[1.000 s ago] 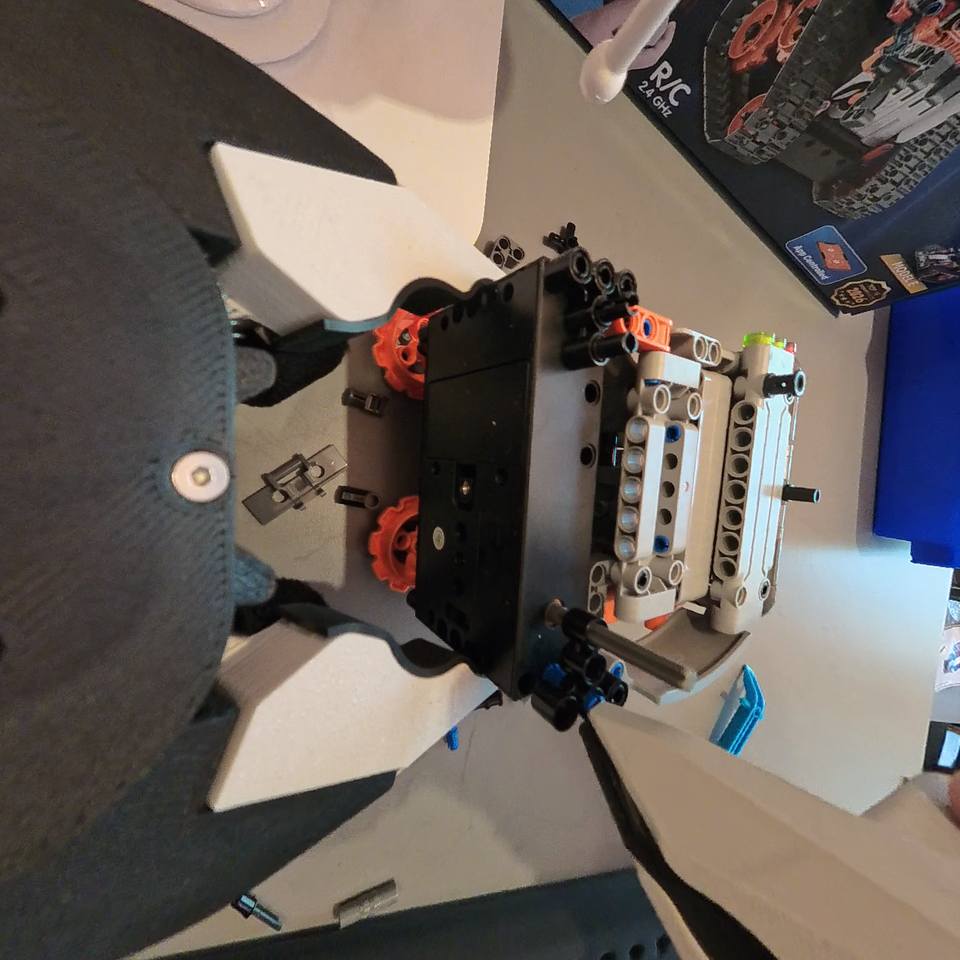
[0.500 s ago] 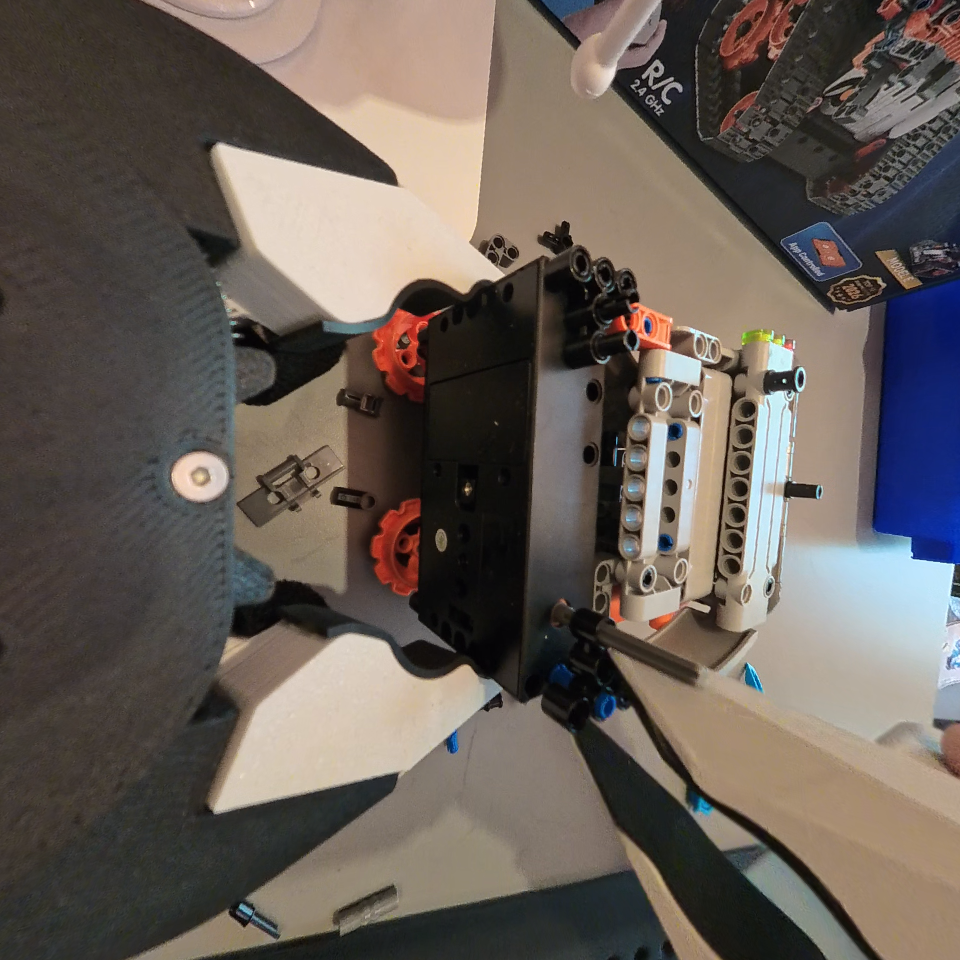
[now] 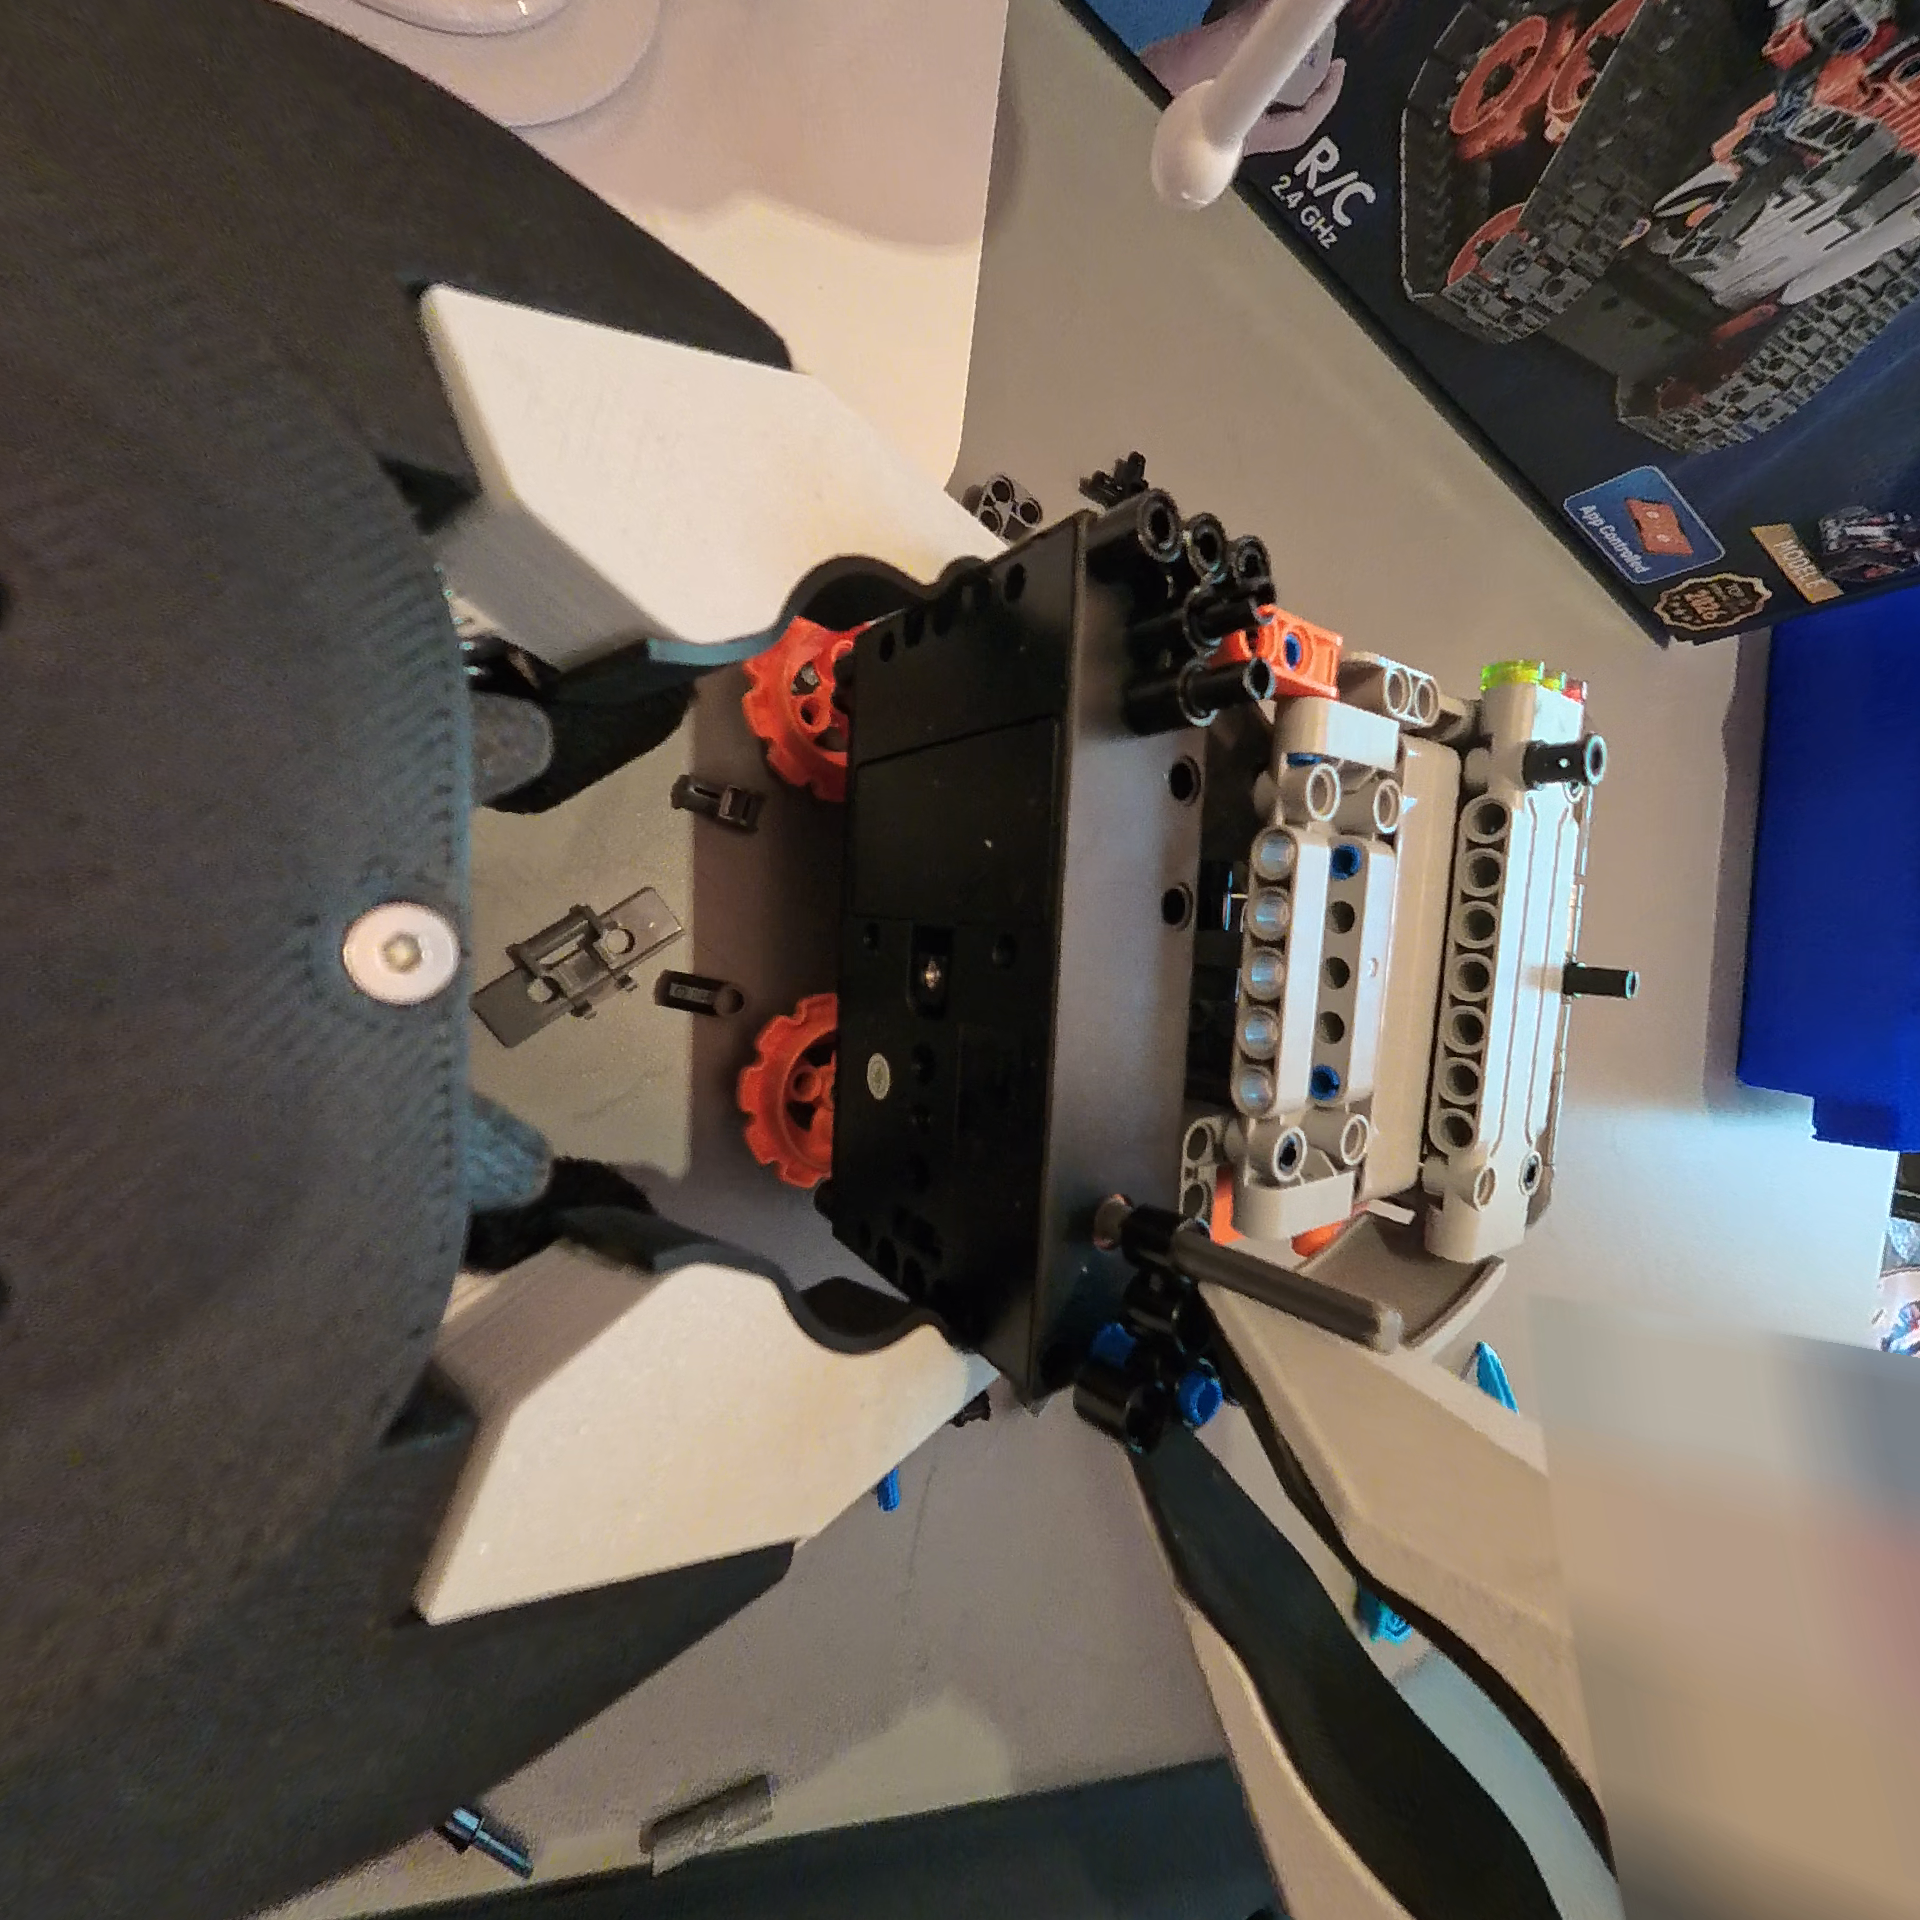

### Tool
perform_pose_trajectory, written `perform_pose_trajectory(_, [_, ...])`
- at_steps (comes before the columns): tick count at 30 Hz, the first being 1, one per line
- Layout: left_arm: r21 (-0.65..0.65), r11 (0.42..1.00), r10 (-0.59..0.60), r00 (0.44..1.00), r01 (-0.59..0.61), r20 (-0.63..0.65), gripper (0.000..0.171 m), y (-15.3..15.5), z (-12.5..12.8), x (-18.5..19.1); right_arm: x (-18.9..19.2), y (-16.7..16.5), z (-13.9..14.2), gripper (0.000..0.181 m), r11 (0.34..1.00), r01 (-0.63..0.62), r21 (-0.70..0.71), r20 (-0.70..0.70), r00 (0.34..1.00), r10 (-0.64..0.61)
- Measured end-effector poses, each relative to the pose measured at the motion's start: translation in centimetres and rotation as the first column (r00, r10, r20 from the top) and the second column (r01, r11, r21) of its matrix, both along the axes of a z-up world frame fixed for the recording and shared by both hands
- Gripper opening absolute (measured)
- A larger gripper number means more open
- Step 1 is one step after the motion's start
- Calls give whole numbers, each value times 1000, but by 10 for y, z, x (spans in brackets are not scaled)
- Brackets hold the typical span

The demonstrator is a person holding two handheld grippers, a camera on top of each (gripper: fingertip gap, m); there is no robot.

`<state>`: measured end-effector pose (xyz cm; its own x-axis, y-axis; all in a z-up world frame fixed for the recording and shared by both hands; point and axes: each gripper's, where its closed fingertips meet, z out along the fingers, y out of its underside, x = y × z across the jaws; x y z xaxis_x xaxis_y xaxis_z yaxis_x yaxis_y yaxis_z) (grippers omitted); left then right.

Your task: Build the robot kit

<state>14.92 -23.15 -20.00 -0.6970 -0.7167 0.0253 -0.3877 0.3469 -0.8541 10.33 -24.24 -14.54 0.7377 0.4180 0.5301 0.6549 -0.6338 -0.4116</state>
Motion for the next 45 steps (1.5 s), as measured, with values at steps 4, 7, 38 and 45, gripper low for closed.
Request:
perform_pose_trajectory(4, [4,1000,4,1000,-4,-3,129,0,0,0,0,-1,-1,12,1000,-6,28,51,999,4])
perform_pose_trajectory(7, [3,1000,6,1000,-6,-3,129,0,0,0,-1,0,-1,12,999,-15,47,88,996,10])
perform_pose_trajectory(38, [11,1000,-11,1000,11,4,129,-2,-1,-1,-5,-7,3,3,976,-199,-86,-10,980,199])
perform_pose_trajectory(45, [3,1000,-9,1000,9,0,129,-3,-1,0,-4,-7,2,3,961,-236,-148,70,966,248])
